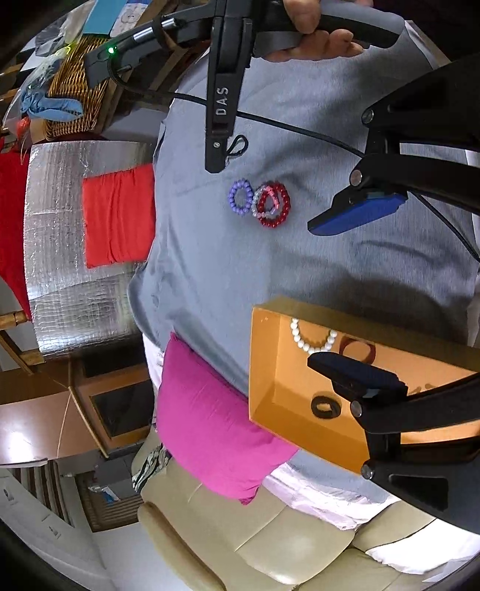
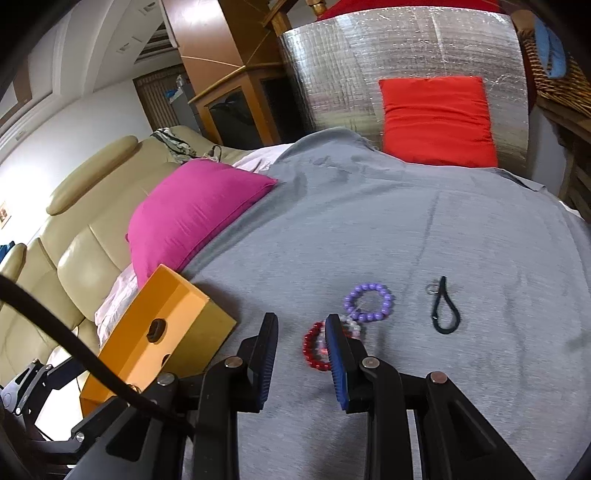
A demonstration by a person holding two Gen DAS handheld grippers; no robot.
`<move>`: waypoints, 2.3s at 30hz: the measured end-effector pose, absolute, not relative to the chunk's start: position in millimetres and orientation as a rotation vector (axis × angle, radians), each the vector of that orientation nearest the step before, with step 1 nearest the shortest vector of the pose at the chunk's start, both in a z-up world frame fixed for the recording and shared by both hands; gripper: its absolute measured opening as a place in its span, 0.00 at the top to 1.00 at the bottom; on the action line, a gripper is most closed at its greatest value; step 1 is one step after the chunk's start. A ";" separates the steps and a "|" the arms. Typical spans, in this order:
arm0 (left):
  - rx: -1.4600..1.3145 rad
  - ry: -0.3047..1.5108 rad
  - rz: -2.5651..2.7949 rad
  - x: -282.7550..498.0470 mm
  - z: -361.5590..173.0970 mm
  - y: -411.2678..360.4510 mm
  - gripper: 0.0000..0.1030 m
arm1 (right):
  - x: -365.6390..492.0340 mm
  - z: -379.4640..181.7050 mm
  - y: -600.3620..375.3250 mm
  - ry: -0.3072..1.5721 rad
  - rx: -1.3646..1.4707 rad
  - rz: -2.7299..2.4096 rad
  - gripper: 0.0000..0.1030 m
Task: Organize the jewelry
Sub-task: 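Move both tools back over the remaining jewelry, then grasp the black hair tie with the right tool while the left tool grasps the red bead bracelets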
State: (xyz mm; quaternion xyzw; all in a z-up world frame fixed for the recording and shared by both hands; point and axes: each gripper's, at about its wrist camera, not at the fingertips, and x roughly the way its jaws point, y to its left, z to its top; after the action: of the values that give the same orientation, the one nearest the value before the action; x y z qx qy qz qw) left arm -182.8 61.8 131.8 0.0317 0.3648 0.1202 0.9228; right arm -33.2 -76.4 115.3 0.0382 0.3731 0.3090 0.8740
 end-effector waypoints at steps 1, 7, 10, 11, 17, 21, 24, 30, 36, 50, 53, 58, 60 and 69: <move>0.054 0.758 0.237 -180.7 130.2 61.3 0.36 | -31.3 114.7 -81.4 0.781 0.086 0.637 0.71; -0.009 0.813 0.175 -164.3 116.1 55.9 0.36 | -17.3 111.6 -115.0 0.798 0.141 0.575 0.71; -0.036 0.847 0.140 -148.9 106.0 50.2 0.36 | -8.7 108.9 -137.1 0.812 0.178 0.536 0.71; -0.046 0.857 0.129 -142.5 102.0 47.7 0.36 | -6.9 108.2 -141.9 0.817 0.186 0.527 0.71; -0.098 0.896 0.094 -108.0 78.1 37.7 0.36 | 11.7 91.0 -180.1 0.880 0.241 0.456 0.71; -0.122 0.911 0.081 -87.6 60.7 28.6 0.36 | 23.2 78.2 -201.5 0.917 0.256 0.413 0.71; -0.127 0.912 0.065 -74.8 47.2 21.0 0.36 | 32.0 66.6 -220.2 0.945 0.285 0.382 0.71; -0.144 0.924 0.053 -61.4 27.8 22.5 0.36 | 49.9 47.0 -229.7 0.985 0.326 0.371 0.71; -0.176 0.900 0.052 -53.9 25.2 37.7 0.36 | 63.4 31.4 -215.6 1.014 0.368 0.398 0.71; -0.175 0.857 -0.042 -32.6 24.2 29.7 0.36 | 74.2 16.4 -190.7 1.039 0.342 0.397 0.71; -0.166 0.853 -0.064 -25.2 24.4 24.4 0.36 | 73.8 15.8 -192.2 1.032 0.340 0.397 0.71; -0.145 0.868 -0.108 -12.9 20.5 12.0 0.48 | 74.6 18.0 -191.2 1.018 0.335 0.411 0.71; -0.138 0.883 -0.115 -8.4 17.0 10.4 0.60 | 76.1 18.9 -189.4 1.014 0.332 0.418 0.71; -0.223 0.897 -0.162 -8.4 13.3 26.4 0.88 | 90.1 12.4 -178.4 1.023 0.320 0.415 0.64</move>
State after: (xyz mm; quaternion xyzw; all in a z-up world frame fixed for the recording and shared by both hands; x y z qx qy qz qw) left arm -8.4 26.4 13.2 -0.1075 0.4322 -0.0780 0.8919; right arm 90.1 -178.4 12.4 0.1514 0.4837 0.1961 0.8394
